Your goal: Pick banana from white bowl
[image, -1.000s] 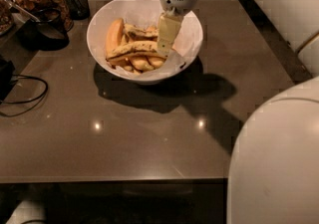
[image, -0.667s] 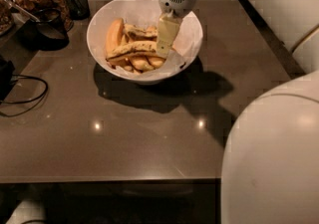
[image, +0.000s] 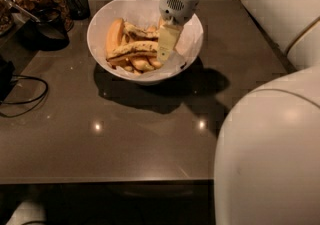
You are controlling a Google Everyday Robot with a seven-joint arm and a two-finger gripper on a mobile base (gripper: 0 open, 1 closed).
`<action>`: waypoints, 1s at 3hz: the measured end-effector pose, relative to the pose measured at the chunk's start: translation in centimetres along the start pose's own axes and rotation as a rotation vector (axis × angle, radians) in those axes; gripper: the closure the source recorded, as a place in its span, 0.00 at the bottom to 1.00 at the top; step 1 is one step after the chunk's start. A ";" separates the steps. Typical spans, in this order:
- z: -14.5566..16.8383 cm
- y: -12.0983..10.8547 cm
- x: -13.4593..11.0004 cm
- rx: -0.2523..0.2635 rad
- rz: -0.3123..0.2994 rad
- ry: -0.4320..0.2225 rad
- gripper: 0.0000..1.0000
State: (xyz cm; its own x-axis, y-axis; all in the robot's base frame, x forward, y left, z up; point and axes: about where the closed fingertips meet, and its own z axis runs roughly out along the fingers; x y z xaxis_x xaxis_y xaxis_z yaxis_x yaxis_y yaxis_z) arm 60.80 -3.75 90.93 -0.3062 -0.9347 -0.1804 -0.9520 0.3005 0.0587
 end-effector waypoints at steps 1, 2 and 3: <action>1.1 0.0 0.3 -0.025 0.010 0.012 0.44; 1.1 0.0 0.3 -0.025 0.010 0.012 0.63; 1.1 0.0 0.3 -0.025 0.010 0.012 0.86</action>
Offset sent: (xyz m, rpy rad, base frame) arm -0.0374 -0.0342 -0.0283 -0.0835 0.1362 -0.0520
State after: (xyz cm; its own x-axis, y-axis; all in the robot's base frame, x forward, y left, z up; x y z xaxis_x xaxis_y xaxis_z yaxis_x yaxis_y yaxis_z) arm 60.73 -3.78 89.78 -0.3158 -0.9339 -0.1677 -0.9484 0.3054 0.0852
